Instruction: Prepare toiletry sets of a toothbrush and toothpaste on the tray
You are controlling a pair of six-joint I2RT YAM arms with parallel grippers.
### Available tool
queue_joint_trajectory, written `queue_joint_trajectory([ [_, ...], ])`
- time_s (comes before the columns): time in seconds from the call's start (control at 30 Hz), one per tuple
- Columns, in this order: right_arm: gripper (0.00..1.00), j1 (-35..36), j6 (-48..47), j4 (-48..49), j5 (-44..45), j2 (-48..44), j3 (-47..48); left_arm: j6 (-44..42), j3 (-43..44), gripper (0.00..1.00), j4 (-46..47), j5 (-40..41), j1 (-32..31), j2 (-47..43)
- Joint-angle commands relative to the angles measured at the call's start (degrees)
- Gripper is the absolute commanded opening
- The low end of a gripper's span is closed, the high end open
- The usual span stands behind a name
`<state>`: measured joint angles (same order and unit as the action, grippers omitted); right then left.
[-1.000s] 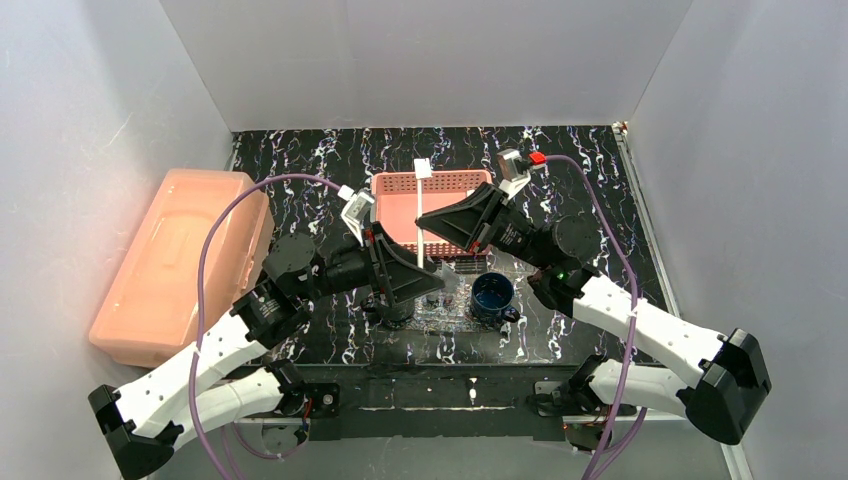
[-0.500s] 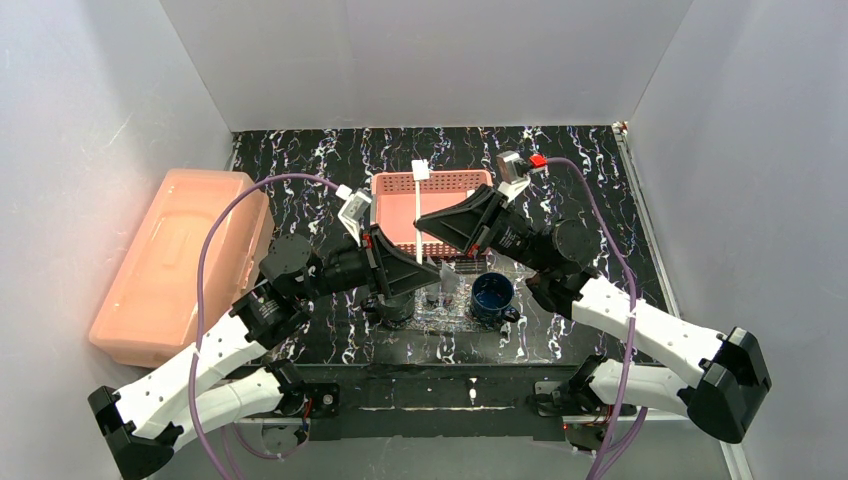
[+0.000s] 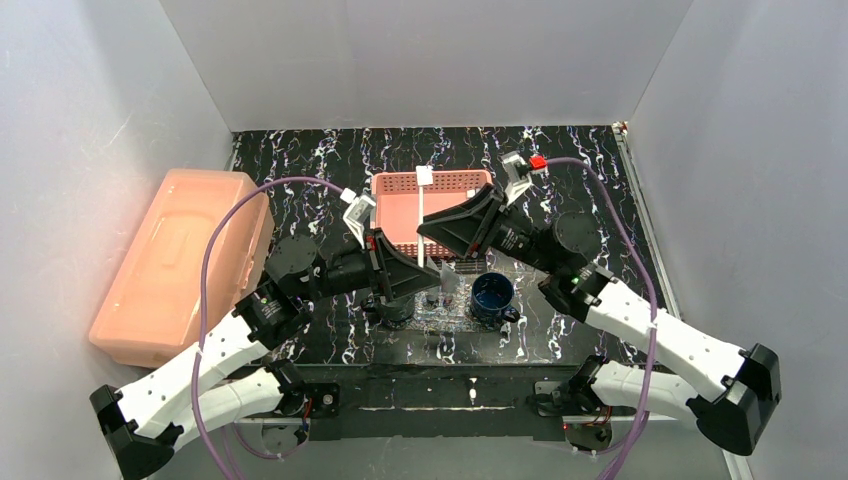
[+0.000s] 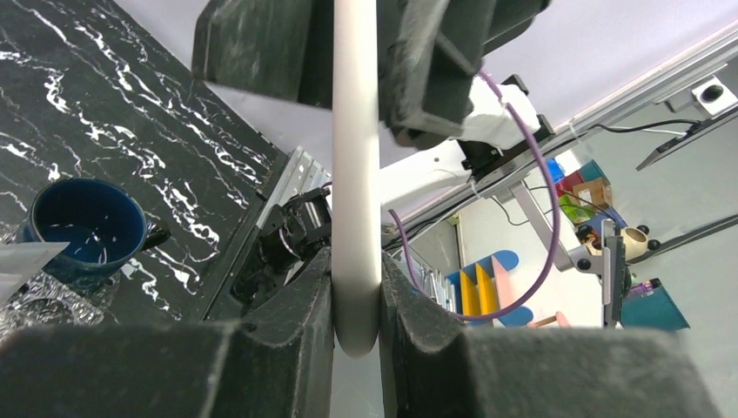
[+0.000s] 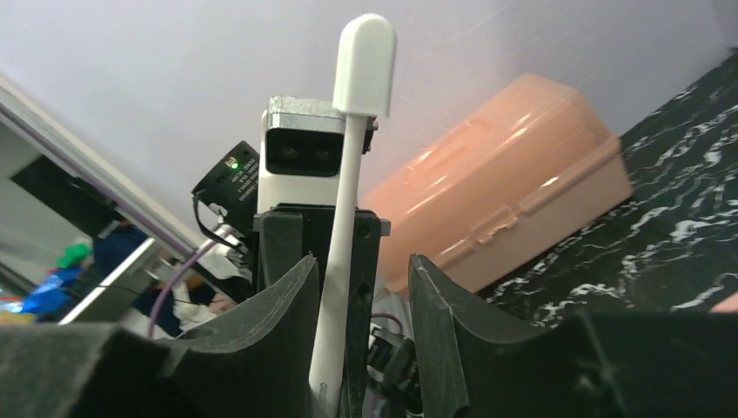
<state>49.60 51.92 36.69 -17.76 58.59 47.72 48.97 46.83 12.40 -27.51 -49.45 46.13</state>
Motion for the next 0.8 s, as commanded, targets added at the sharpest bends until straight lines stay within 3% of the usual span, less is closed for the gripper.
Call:
queue_joint_trajectory([
  [0.0, 0.52, 0.14, -12.57, -16.61, 1.12, -2.36, 8.25, -2.31, -0.32, 0.00, -3.45, -0.38, -0.03, -1.00],
  [0.23, 0.60, -0.02, -22.40, -29.92, 1.36, -2.08, 14.74, -8.83, 2.81, 0.00, -16.37, 2.40, -0.04, -2.72],
  [0.77, 0.75, -1.00, -43.01, -56.75, -8.40, 1.45, 28.40, -23.42, 10.02, 0.00, -40.52, -1.98, -0.04, -4.83],
])
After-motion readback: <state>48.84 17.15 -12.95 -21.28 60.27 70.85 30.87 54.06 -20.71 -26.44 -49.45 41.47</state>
